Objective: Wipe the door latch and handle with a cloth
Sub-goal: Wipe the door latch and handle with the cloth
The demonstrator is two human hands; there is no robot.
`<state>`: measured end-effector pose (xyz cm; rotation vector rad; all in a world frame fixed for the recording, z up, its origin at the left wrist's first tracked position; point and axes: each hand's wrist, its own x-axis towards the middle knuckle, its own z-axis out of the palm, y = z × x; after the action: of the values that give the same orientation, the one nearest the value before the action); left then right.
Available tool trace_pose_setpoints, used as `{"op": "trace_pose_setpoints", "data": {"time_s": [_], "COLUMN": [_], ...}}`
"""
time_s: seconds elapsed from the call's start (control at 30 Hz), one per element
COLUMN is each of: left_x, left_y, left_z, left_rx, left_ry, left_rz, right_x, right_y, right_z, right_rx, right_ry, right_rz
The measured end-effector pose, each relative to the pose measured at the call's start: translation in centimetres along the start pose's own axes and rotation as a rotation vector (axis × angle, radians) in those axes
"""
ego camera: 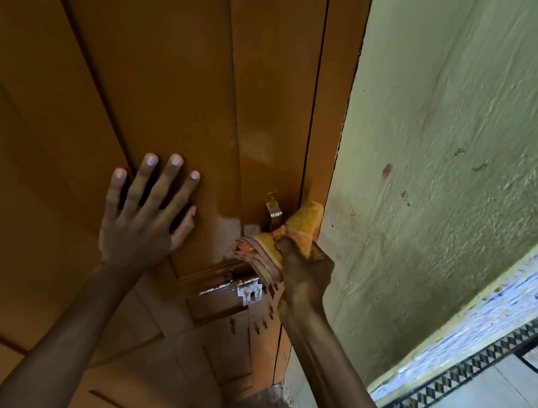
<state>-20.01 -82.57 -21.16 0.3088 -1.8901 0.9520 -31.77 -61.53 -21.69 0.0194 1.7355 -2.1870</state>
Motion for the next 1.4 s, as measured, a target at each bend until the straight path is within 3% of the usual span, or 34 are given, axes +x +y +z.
{"op": "trace_pose_setpoints", "data": {"time_s": [0.23,0.47,0.77,1.0,1.13,1.27,1.4], "left_x": [-0.1,0.1,0.4,0.2,0.3,0.3,0.3], "left_y": [0.0,0.1,-0.1,0.1,0.0,0.1,0.1], "left_z": [0.1,-0.2,-0.3,-0.4,-0.4,-0.5,-0.3], "left_rx": [0.016,0.000,-0.012,-0.024,-0.040,-0.042,-0.040], "left_ry": [0.006,0.017,0.019,0.019,0.017,0.025,0.031], "left_rz": [0.005,-0.002,-0.007,0.000,-0.005,0.001,-0.010], "right_x": [-0.5,0.2,1.7,0.9,2.1,4.0,3.9], "right_y": [-1.5,1.1,2.6,-4.2,-5.2,-2.2,-1.3], "right_z": [0.7,-0.9,-1.7,-1.7,-2.5,-3.0,-2.1], "right_rx": [0.000,-0.057,-0.195,-0.152,-0.464,-0.747,-0.724], "right_ry": [-0.033,0.062,0.056,-0.166,-0.078,-0.126,-0.240], "right_rz": [-0.126,0.013,0.240,-0.053,-0.449,-0.371,-0.361]}}
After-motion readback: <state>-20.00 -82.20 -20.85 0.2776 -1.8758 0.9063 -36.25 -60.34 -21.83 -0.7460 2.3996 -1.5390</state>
